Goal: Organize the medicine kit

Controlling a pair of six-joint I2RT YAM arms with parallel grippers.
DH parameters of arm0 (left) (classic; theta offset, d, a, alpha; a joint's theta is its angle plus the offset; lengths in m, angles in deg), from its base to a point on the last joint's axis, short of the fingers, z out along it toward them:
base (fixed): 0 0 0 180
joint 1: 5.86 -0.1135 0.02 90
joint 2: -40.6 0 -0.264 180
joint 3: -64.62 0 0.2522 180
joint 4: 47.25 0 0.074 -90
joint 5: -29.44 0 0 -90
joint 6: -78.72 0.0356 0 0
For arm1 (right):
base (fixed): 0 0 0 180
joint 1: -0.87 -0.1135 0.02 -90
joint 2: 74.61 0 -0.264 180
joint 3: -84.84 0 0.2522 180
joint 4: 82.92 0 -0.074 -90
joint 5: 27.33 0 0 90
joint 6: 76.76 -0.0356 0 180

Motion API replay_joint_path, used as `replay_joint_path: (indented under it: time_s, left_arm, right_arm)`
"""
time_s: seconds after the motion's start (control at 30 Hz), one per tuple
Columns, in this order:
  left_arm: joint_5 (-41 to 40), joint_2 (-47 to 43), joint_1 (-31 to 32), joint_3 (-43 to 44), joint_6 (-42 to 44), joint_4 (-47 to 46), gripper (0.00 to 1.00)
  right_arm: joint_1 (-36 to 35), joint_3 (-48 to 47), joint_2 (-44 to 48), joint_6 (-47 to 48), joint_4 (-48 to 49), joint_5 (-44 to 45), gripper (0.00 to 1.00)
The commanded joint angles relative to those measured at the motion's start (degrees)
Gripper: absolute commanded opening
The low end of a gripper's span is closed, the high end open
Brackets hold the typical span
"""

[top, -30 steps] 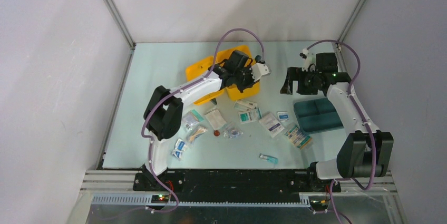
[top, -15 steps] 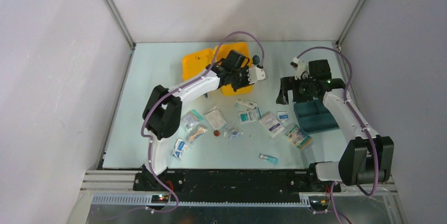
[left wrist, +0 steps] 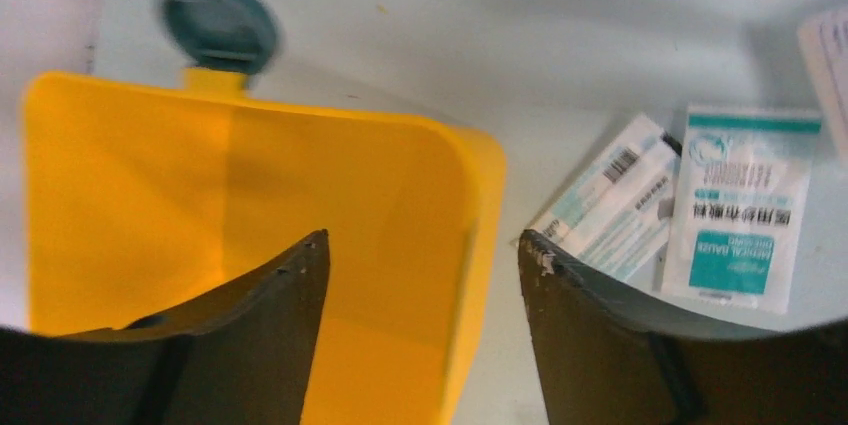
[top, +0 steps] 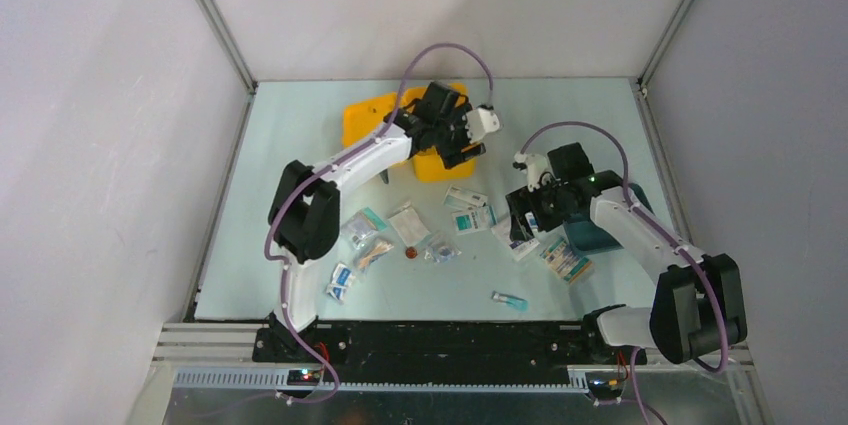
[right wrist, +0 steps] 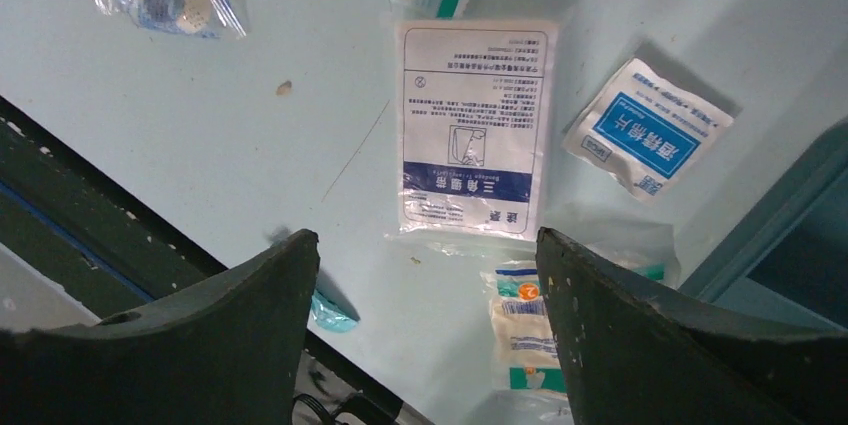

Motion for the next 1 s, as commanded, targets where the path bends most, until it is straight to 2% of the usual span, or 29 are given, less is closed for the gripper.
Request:
replay_joint_path:
  time_s: [0.0,0.13,0.27,0.43,0.5,0.6,0.83,0.9,0.97]
  left_arm:
    - [0.1,-4.3,-3.3,9.9,-9.9,-1.1,0.78]
    - [1.7,-9.9,-7.3,12.3,-21.0,0.7,0.8]
    - [5.4,-18.0,-10.9,6.8,-31.9,1.5,0.8]
    - [5.3,-28.1,-11.6,-3.9,-33.3,1.4,0.8]
    - [5.2,-30.9,-11.6,-7.7,-34.0,1.4,0.8]
    - [4.5,-34.5,-11.9,-12.7,-35.4,1.4,0.8]
    - [0.1,-38.1,-13.4,-16.6,-35.5,1.7,0.82]
    - [-0.3,-38.4,-14.1,-16.6,-35.0,1.6,0.82]
    - [-0.6,-38.5,-14.5,-16.5,-34.4,1.6,0.82]
  right_arm:
    - [-3.4,1.0,0.8,2.1,3.0,3.6,0.79]
    - [-6.2,1.3,-1.1,1.0,5.2,8.6,0.7]
    - [-6.4,1.6,-3.6,0.1,7.7,12.7,0.6]
    - [-6.0,1.4,-6.0,1.5,10.8,16.7,0.52]
    - [-5.4,1.1,-7.3,2.5,10.7,16.5,0.53]
    - [-5.1,0.7,-9.8,4.4,9.6,14.3,0.57]
    - [-5.6,-0.4,-15.7,10.6,7.2,6.7,0.54]
    - [-6.0,-0.7,-16.5,11.3,7.3,6.1,0.44]
    - [-6.0,-1.4,-16.5,11.6,6.9,6.2,0.14]
